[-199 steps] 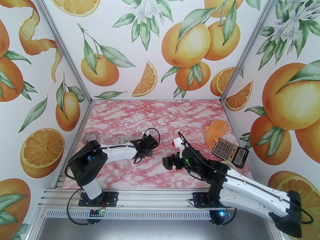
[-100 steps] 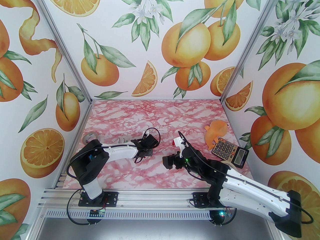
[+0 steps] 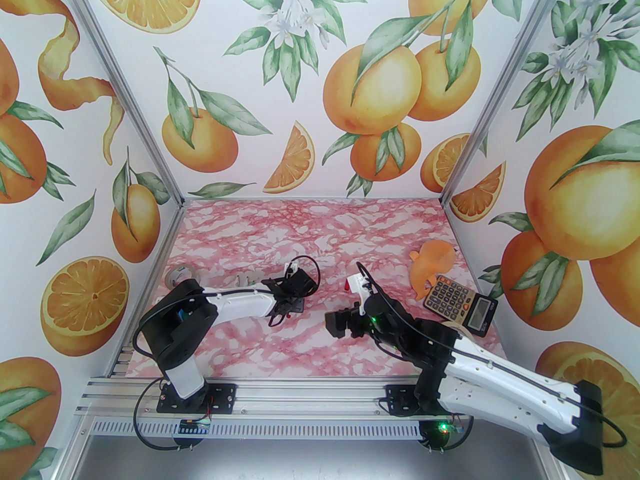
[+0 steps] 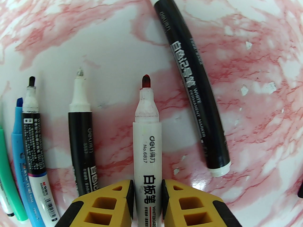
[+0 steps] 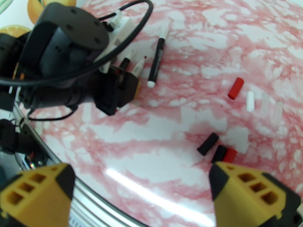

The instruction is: Open the pen caps

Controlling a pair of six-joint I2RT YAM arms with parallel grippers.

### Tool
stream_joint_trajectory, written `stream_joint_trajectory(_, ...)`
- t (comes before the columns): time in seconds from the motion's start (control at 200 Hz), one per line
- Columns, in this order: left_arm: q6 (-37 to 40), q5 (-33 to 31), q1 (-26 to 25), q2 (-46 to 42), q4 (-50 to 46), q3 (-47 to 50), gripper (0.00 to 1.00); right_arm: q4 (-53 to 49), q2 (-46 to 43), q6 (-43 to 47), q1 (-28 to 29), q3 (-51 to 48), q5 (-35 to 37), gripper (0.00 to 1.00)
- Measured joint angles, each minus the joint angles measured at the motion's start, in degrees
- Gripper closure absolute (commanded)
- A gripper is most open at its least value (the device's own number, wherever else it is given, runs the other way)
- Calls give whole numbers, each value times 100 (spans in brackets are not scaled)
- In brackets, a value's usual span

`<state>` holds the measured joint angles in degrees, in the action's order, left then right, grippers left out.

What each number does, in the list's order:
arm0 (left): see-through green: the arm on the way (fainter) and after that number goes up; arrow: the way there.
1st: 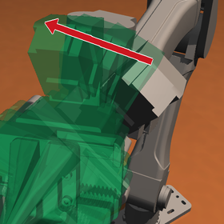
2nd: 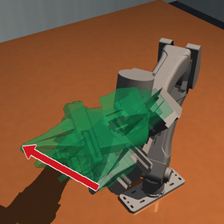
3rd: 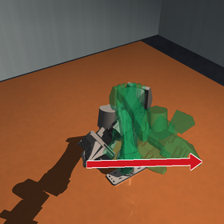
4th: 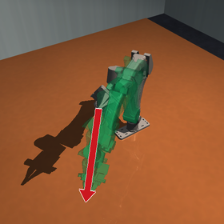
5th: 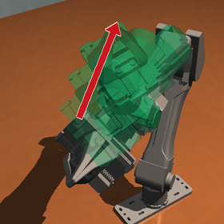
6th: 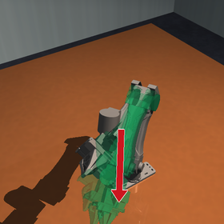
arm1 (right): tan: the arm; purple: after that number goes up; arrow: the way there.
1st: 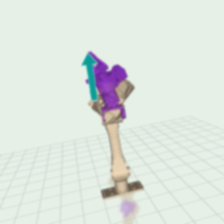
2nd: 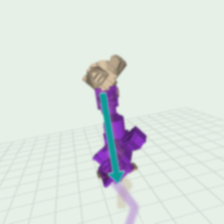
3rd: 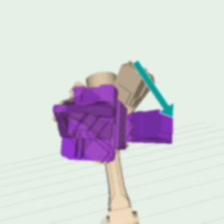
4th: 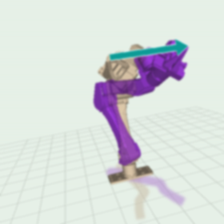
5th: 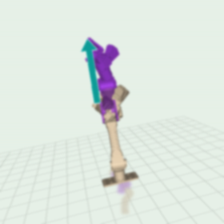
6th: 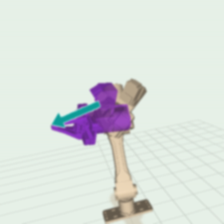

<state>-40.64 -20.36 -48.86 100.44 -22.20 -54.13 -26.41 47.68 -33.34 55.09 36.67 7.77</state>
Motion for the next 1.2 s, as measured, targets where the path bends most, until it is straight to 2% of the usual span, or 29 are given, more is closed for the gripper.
stream_joint_trajectory(0.47, 35, 46, -24, -796, -236, -330, 66, 0, -7, -2, 0, 0, 7, 0)
stream_joint_trajectory(0.525, 46, 155, -9, -793, -225, -398, 60, 0, -9, -4, 2, 0, 11, 0)
stream_joint_trajectory(0.575, 22, 243, 2, -782, -221, -455, 59, 0, -24, -4, 2, 0, 26, 0)
stream_joint_trajectory(0.871, 20, 387, 92, -118, -201, -1014, 60, -48, -199, -7, 2, 0, 85, 0)
stream_joint_trajectory(1.201, 11, 275, 162, 442, -205, -1139, 61, -131, -306, -20, 2, -2, 151, 0)
